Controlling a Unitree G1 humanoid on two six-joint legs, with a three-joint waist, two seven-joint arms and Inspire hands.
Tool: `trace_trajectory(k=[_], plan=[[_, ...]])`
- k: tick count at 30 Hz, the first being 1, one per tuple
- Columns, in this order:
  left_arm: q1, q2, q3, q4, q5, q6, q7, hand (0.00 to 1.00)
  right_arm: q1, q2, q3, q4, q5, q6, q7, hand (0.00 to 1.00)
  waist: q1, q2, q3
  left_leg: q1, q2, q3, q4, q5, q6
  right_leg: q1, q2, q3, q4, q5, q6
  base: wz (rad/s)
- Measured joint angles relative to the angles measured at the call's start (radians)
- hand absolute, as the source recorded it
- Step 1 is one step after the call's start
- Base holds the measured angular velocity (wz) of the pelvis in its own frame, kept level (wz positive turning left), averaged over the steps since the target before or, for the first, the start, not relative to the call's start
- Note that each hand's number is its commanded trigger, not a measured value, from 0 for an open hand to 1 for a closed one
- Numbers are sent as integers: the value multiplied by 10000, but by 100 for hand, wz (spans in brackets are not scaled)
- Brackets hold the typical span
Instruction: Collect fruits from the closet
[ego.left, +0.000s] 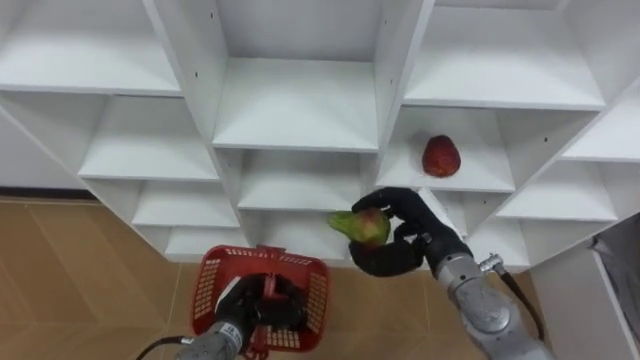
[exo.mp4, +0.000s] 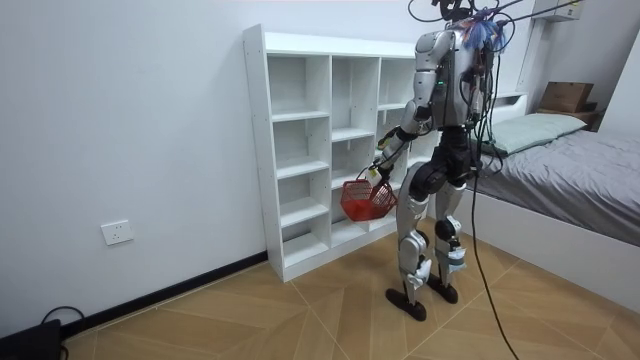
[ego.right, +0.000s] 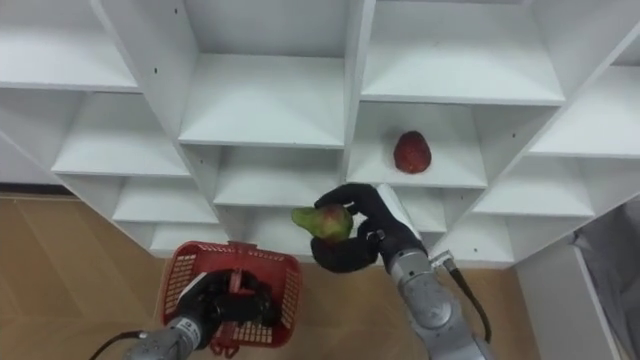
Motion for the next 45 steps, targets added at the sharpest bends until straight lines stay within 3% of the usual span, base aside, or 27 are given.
trace_trajectory(k=[11,19,45], plan=[[-35,-41,-217,45,-188,-53,35,100,-54,24,982,1494,-17,0,-285,100,-16,30,28,-74,33,45,100,-33,2,-77,12,21,91,2,-7,0],[-46,-73,-582,57,-192,-52,27,100,-78,37,995,1510,6,0,-309,100,-3,86,57,-163,49,36,118,-32,-1,-145,29,13,61,3,-12,0],[-446,-94,-587,-126,-189,-74,-450,100,-525,327,1186,2885,105,-14,-807,100,59,222,66,-416,85,-3,99,-65,-50,-293,79,-79,-91,2,-50,0]])
